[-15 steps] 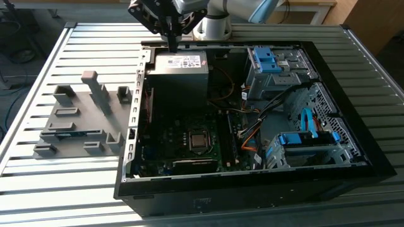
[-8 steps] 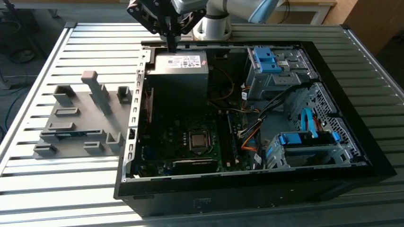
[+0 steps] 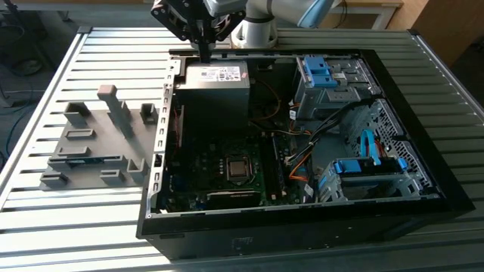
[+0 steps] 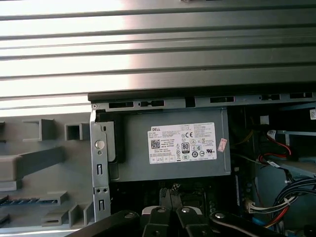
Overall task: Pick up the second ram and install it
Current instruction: 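Reach for the second ram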
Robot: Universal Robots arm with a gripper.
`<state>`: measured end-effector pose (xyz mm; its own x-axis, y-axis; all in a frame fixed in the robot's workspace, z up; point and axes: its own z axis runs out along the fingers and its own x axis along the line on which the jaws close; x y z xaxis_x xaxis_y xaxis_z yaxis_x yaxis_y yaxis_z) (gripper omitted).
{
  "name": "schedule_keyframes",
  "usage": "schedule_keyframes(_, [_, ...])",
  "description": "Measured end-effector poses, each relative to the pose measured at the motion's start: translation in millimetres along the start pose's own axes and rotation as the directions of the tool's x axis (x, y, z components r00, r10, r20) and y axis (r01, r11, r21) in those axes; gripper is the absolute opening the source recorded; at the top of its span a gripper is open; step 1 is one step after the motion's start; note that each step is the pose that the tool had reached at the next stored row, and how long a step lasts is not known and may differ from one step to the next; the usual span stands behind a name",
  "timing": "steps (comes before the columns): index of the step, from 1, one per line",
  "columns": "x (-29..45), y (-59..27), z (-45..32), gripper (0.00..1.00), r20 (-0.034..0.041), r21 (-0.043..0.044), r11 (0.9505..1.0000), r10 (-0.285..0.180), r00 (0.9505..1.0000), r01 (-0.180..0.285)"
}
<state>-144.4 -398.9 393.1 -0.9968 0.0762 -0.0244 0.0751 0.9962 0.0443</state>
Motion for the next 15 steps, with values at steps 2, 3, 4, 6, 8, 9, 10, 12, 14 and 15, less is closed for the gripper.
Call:
schedule_keyframes(2, [0.4, 0.0, 0.0, 0.11, 0.0, -0.0001, 1.0, 0.0, 1.0, 0.0])
schedule_keyframes(3, [0.6, -0.1, 0.0, 0.11, 0.0, -0.0001, 1.0, 0.0, 1.0, 0.0])
schedule_keyframes(4, [0.8, -0.1, 0.0, 0.11, 0.0, 0.0, 1.0, 0.0, 1.0, 0.0])
schedule_keyframes(6, [1.2, -0.1, 0.0, 0.11, 0.0, -0.0001, 1.0, 0.0, 1.0, 0.0])
schedule_keyframes(8, [1.6, -0.1, 0.0, 0.11, 0.0, -0.0001, 1.0, 0.0, 1.0, 0.0])
schedule_keyframes(9, [1.8, -0.1, 0.0, 0.11, 0.0, -0.0001, 1.0, 0.0, 1.0, 0.0])
schedule_keyframes(10, [2.0, -0.1, 0.0, 0.11, 0.0, 0.0, 1.0, 0.0, 1.0, 0.0])
schedule_keyframes(12, [2.4, -0.2, 0.0, 0.11, 0.0, -0.0001, 1.0, 0.0, 1.0, 0.0])
schedule_keyframes(14, [2.8, -0.2, 0.0, 0.11, 0.0, 0.0, 1.0, 0.0, 1.0, 0.0])
schedule_keyframes(15, [3.0, -0.2, 0.0, 0.11, 0.0, 0.0, 1.0, 0.0, 1.0, 0.0])
